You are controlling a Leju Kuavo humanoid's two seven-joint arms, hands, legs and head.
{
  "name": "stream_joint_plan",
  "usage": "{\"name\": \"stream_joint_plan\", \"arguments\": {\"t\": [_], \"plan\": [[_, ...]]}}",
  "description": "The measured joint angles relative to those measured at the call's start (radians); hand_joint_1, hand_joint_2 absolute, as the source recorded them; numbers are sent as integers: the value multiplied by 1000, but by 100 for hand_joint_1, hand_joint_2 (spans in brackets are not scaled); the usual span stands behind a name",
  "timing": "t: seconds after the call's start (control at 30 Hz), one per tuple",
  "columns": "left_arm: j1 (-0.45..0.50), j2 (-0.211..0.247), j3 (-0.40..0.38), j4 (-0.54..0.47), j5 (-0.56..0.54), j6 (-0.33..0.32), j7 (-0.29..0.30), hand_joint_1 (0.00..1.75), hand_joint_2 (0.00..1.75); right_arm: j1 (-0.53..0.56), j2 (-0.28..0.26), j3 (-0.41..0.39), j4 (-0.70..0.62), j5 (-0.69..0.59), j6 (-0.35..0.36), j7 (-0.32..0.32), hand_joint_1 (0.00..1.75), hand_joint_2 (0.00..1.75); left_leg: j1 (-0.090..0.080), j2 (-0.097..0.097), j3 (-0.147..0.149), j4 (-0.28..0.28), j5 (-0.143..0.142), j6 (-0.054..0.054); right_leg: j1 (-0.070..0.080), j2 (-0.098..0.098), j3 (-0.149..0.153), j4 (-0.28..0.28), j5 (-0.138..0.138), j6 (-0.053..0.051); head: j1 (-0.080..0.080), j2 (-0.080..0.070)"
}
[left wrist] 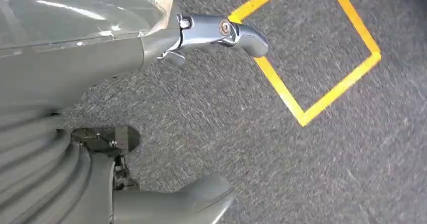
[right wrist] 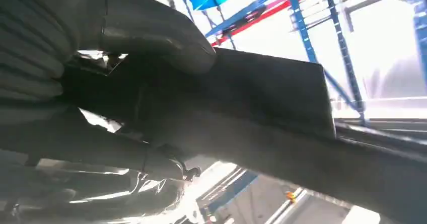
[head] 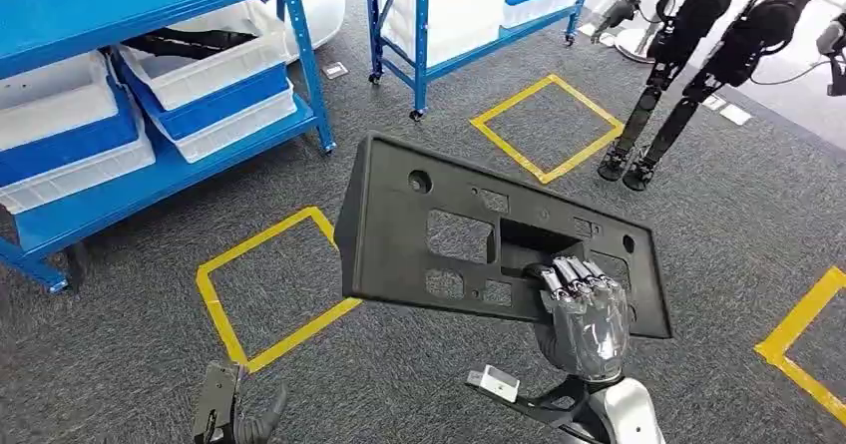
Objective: Take the parts from the cabinet and place them on the table.
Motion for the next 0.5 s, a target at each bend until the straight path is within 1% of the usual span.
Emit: {"name": "stream_joint_plan", "arguments": {"t": [0.03,0.07,0.1,0.13,0.17,0.2,0.23,0.27,0.3,0.33,0.37,0.4,0.43,0.47,0.5], "plan": [[1,-1,2,0,4,-2,0,0,175,-3,0,1,0,29,1,9,175,175,-5,8,-2,2,-3,-7,14,-1,8,0,8,-5,0,0],[0,-2,2,0,8,-6,1,0,175,-7,0,1,0,79,3,25,175,175,-7,15,0,2,-3,-13,13,20,-1,3,11,-17,-5,0],[1,-2,3,0,13,-10,2,0,175,-12,-2,1,0,138,8,47,175,175,-6,25,2,1,-3,-15,14,29,-5,4,12,-20,-6,0],[1,-3,3,0,16,-10,2,0,175,-20,-5,2,1,198,21,78,175,175,-4,36,4,-2,-2,-20,16,42,-9,4,14,-25,-5,0],[0,-3,4,0,19,-11,3,0,175,-36,-12,5,2,232,31,107,175,175,-3,40,-1,2,-9,-28,1,57,-6,0,21,-37,-6,0],[-1,-3,4,0,19,-12,3,0,175,-52,-30,22,5,246,49,168,175,175,4,-9,-8,25,-31,-33,-3,66,-9,0,23,-40,-11,0],[0,-3,4,0,19,-11,4,0,175,-81,-54,42,10,252,75,236,175,175,5,-56,-34,86,-75,-33,-3,74,-12,0,28,-54,-13,0],[4,-3,4,0,21,-12,7,0,175,-114,-70,62,17,253,90,289,175,175,5,-81,-71,170,-120,-33,0,84,-15,0,29,-58,-13,0],[8,-2,4,0,24,-13,11,0,175,-151,-99,105,34,256,111,364,175,175,5,-92,-115,262,-159,-33,2,100,-18,0,33,-63,-13,0],[11,-1,4,0,29,-17,16,0,175,-181,-119,139,51,255,120,410,175,175,5,-95,-147,326,-175,-32,5,114,-20,1,34,-64,-14,0],[13,1,5,0,31,-21,18,0,175,-205,-136,168,67,256,126,424,175,175,5,-95,-153,335,-163,-30,7,128,-20,1,35,-64,-13,0],[13,3,6,0,32,-24,19,0,175,-221,-151,191,81,256,128,431,175,175,5,-95,-136,296,-130,-27,7,141,-20,2,35,-63,-14,0],[13,4,6,0,33,-28,19,0,175,-233,-163,210,92,257,129,438,175,175,5,-98,-98,217,-81,-23,7,153,-19,4,35,-62,-14,0],[12,5,6,0,34,-31,19,0,175,-244,-172,220,98,257,129,444,175,175,6,-113,-54,124,-34,-19,7,165,-18,7,35,-62,-14,0],[12,6,6,0,34,-32,19,0,175,-257,-182,234,104,257,129,451,175,175,10,-160,-18,43,-5,-14,6,174,-21,9,35,-61,-14,0]]}}
